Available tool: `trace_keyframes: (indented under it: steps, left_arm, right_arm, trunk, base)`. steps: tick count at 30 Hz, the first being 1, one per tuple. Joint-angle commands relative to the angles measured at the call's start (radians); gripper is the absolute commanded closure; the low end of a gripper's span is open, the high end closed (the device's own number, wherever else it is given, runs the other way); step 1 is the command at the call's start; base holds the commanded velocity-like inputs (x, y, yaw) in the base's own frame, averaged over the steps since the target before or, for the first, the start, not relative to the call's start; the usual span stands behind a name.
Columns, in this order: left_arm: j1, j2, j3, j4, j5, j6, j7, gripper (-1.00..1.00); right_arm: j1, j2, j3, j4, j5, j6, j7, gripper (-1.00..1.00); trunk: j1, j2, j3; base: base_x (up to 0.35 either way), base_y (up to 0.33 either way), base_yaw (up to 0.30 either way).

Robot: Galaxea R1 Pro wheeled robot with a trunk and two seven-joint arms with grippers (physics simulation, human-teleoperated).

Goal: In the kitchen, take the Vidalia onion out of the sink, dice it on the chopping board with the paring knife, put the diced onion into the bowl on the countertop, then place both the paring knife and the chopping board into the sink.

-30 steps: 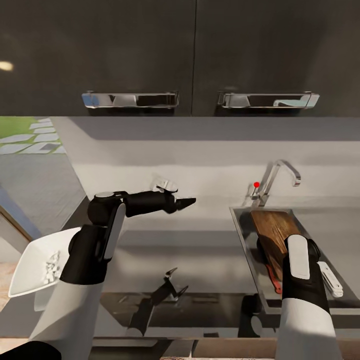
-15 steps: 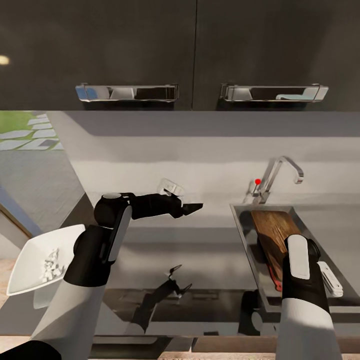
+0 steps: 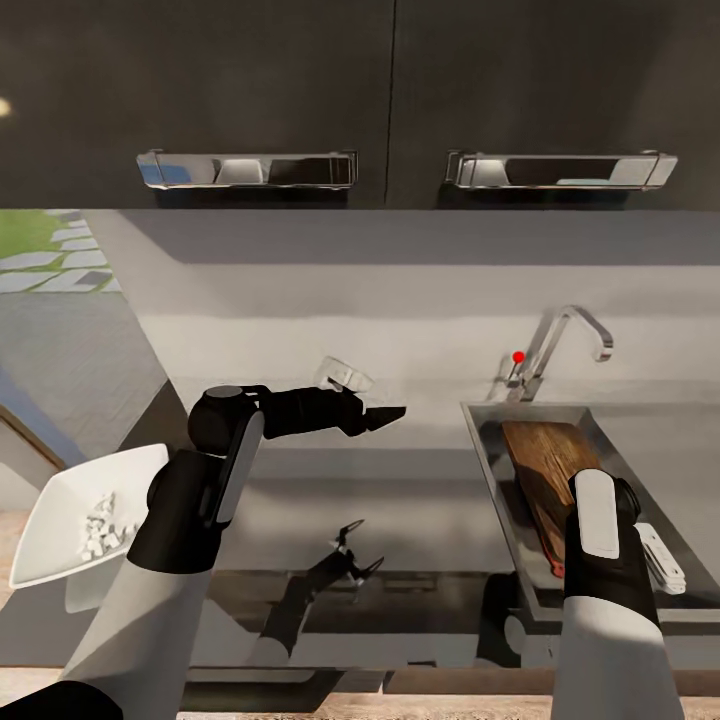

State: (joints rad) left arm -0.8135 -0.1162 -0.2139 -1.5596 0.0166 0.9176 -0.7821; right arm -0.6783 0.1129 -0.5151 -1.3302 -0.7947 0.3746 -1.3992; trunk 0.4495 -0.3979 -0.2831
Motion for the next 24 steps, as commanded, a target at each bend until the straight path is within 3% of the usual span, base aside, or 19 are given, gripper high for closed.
trace_keyframes:
  steps: [1, 17, 19, 24]
  left_arm:
    - [-0.001, 0.0, 0.001, 0.0, 0.002, 0.008, -0.002, -1.0]
    - [-0.001, -0.002, -0.007, -0.002, 0.002, 0.004, -0.002, -1.0]
    - [-0.001, -0.002, -0.008, -0.002, 0.002, -0.032, -0.002, -1.0]
    - [-0.001, -0.002, -0.008, -0.002, 0.002, -0.047, 0.0, -1.0]
  right_arm:
    - [-0.001, 0.001, -0.002, -0.001, -0.003, 0.01, -0.004, 1.0]
    - [-0.001, 0.001, -0.002, -0.001, -0.003, 0.01, -0.004, 1.0]
    - [-0.001, 0.001, -0.002, -0.001, -0.003, 0.01, -0.004, 1.0]
    - [-0.001, 0.001, -0.002, -0.001, -0.003, 0.01, -0.004, 1.0]
  trunk:
    - [0.001, -0.002, -0.004]
    - [0.001, -0.002, -0.029]
    - [0.001, -0.002, -0.032]
    - [0.001, -0.002, -0.04]
  base:
    - [0.0, 0.0, 0.0]
    - [0.0, 0.0, 0.0]
    - [0.0, 0.0, 0.0]
    - [0.0, 0.0, 0.0]
